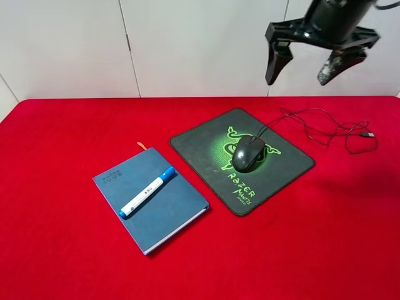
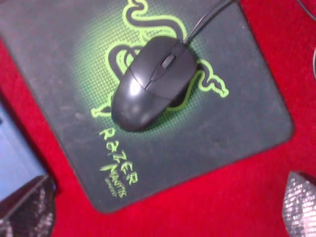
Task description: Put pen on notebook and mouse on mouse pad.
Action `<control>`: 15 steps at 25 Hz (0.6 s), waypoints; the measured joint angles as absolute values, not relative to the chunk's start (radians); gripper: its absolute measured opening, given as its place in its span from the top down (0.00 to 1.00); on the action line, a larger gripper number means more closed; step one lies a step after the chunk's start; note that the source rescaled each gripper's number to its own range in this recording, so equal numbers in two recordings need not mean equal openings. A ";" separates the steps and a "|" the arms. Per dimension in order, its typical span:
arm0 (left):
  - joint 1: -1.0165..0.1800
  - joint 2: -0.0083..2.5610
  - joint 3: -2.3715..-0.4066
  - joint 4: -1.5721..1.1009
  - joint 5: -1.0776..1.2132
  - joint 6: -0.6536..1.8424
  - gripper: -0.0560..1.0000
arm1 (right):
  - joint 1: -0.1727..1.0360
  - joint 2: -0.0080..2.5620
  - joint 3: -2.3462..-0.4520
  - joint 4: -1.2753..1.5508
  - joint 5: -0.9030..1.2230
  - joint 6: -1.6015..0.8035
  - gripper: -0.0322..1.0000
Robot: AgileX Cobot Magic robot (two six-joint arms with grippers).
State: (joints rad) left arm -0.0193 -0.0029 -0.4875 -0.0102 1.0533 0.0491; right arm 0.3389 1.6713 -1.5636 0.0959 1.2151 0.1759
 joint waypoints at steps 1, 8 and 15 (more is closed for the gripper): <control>-0.019 -0.003 -0.488 -0.010 1.053 0.049 0.00 | 0.339 1.644 -1.534 0.096 1.215 0.175 0.00; -0.019 -0.003 -0.488 -0.010 1.053 0.049 0.00 | 0.339 1.396 -1.313 0.089 1.217 0.175 0.00; -0.019 -0.003 -0.488 -0.010 1.053 0.049 0.00 | 0.339 1.108 -1.145 0.099 1.219 0.168 0.00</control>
State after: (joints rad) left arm -0.0193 -0.0029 -0.4875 -0.0102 1.0533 0.0491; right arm 0.3389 1.1080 -1.1448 0.0992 1.2191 0.1676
